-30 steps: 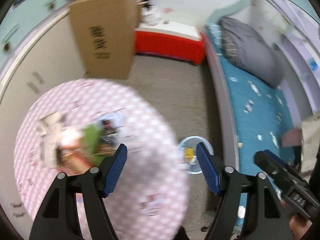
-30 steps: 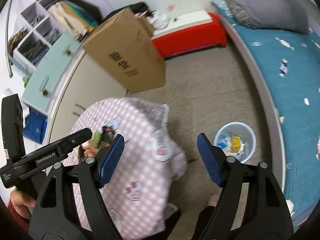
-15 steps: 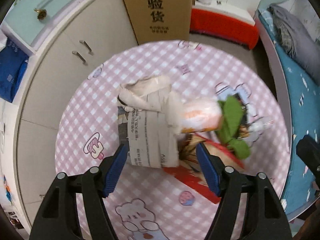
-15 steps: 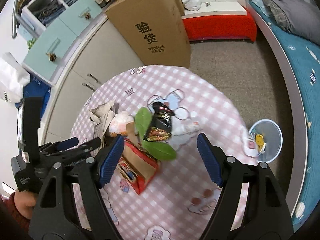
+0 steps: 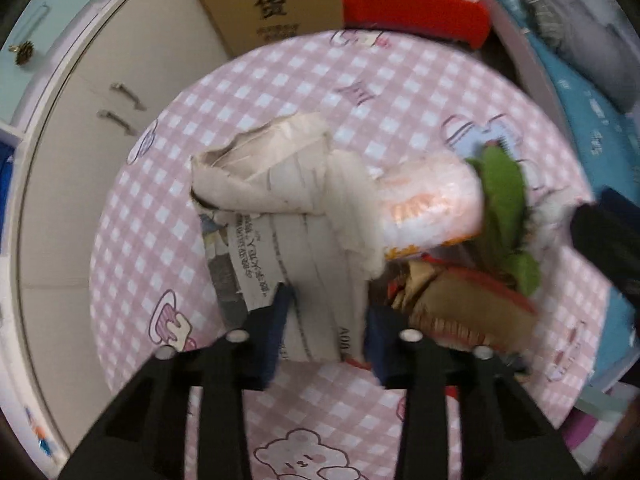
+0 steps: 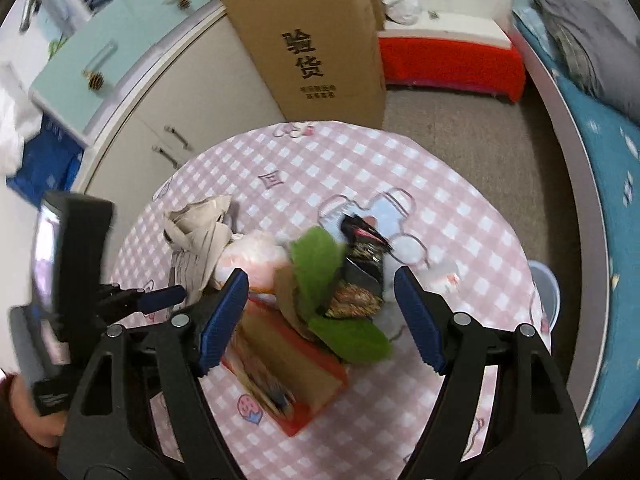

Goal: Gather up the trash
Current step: 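Grasp the newspaper with the left gripper while the right grasps the white plastic bag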

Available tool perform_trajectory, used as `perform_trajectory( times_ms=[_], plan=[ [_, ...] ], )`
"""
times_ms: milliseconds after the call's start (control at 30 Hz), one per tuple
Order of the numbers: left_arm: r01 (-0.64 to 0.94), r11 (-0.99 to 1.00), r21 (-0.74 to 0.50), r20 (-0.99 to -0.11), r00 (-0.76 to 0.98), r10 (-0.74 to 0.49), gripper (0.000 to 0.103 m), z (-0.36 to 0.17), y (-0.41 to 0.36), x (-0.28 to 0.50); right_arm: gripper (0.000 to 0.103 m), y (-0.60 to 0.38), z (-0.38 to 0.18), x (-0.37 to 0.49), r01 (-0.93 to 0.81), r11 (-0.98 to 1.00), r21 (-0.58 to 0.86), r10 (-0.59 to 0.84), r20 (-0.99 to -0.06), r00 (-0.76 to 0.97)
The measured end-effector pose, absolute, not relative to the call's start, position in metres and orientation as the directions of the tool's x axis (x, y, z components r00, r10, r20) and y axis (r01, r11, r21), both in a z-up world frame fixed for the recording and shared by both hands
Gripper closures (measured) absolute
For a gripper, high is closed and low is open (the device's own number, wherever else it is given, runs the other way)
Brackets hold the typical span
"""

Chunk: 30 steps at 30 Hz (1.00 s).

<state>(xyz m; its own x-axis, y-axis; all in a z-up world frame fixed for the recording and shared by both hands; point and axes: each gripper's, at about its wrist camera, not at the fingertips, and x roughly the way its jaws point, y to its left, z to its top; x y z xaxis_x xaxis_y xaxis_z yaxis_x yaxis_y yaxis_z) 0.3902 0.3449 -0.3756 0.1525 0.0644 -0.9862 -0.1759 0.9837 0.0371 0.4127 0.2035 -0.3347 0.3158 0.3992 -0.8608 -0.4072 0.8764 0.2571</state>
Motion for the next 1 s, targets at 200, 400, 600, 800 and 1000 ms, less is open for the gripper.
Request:
perform_trajectory(
  times_ms=[200,400,600,800,1000],
  plan=[
    [-0.226,0.971,-0.083,-0.965,0.262,-0.021,0.096,-0.343,0.375,0.372,0.029,0.256,-0.337,0.408,-0.613,0.777,0.142,0.387,-0.876,0.288],
    [-0.281,0.949,-0.145,-0.944,0.328,-0.047,0.097,-0.32,0.404,0.361,0.028,0.301,-0.358,0.403,-0.753,0.655,0.057,0.341,-0.912,0.228],
    [-0.345,0.923,-0.169,-0.946,0.319,-0.054,0.097,-0.331,0.425,0.358,0.028,0.321,-0.382,0.412,-0.771,0.636,0.042,0.277,-0.945,0.177],
    [-0.351,0.921,-0.17,-0.924,0.382,-0.025,0.101,-0.32,0.428,0.356,0.054,0.322,-0.374,0.419,-0.762,0.643,0.074,0.308,-0.937,0.168],
    [-0.343,0.923,-0.173,-0.89,0.456,0.003,0.102,-0.287,0.418,0.357,0.06,0.304,-0.336,0.425,-0.704,0.683,0.195,0.433,-0.884,0.175]
  ],
)
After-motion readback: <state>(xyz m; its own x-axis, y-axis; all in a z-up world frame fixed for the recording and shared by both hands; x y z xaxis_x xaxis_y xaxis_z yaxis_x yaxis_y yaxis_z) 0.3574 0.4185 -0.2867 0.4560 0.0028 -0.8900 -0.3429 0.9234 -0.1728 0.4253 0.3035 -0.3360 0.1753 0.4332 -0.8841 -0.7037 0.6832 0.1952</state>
